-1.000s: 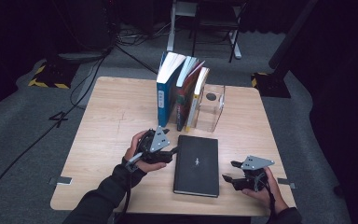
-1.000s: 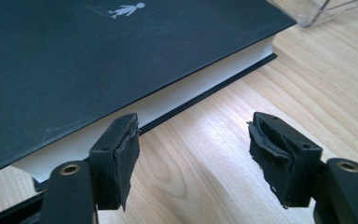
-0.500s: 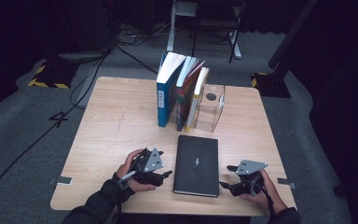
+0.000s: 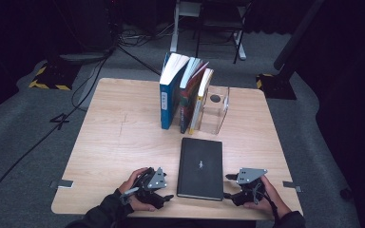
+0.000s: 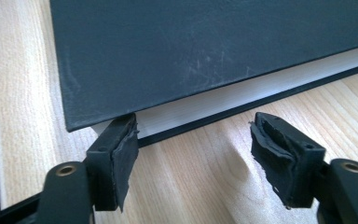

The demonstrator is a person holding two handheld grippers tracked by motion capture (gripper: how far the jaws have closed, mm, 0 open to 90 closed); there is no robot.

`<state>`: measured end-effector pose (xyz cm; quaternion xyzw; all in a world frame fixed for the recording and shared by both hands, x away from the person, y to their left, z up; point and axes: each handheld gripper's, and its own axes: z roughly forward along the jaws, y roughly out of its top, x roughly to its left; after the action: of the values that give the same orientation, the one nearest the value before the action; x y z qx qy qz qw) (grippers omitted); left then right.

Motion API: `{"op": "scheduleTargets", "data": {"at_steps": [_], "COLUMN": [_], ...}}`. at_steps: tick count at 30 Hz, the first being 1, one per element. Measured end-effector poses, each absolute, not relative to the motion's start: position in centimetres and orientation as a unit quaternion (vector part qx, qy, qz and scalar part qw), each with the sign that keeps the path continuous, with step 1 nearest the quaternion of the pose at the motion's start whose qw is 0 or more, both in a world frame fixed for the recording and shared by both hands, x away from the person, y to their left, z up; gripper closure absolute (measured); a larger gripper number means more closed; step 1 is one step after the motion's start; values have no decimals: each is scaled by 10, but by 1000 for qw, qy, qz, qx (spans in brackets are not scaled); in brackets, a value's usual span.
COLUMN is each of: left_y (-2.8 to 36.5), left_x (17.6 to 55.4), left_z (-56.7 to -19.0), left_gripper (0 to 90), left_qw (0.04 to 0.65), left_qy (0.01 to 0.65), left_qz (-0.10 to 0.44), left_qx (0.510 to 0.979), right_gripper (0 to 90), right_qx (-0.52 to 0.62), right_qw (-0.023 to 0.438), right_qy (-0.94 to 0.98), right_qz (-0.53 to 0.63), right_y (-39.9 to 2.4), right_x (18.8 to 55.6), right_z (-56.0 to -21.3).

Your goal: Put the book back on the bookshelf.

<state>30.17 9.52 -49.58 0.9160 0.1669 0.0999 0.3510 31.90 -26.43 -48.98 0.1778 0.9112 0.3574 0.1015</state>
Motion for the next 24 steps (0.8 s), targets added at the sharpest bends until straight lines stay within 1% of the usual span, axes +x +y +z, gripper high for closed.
{"op": "scheduleTargets", "data": {"at_steps": [7, 9, 10, 15, 17, 21, 24], "left_y": [98, 101, 103, 104, 103, 99, 98], "left_x": [307, 312, 314, 318, 318, 320, 321], "left_z": [-501, -504, -504, -504, -504, -505, -505], "left_gripper": [212, 220, 212, 210, 205, 168, 158], "left_qw": [355, 368, 372, 371, 372, 368, 367], "left_qy": [168, 162, 160, 151, 154, 160, 160], "left_qz": [83, 59, 57, 55, 53, 56, 58], "left_qx": [916, 914, 913, 914, 914, 914, 915], "right_gripper": [338, 338, 338, 334, 333, 320, 315], "right_qx": [174, 174, 173, 173, 170, 171, 172], "right_qw": [98, 98, 98, 93, 98, 94, 92], "right_qy": [909, 909, 909, 906, 906, 903, 900], "right_qz": [365, 366, 366, 376, 376, 383, 391], "right_y": [-266, -266, -266, -264, -262, -262, -261], "right_x": [318, 318, 318, 319, 318, 318, 319], "right_z": [-490, -490, -490, -489, -489, -488, -486]}}
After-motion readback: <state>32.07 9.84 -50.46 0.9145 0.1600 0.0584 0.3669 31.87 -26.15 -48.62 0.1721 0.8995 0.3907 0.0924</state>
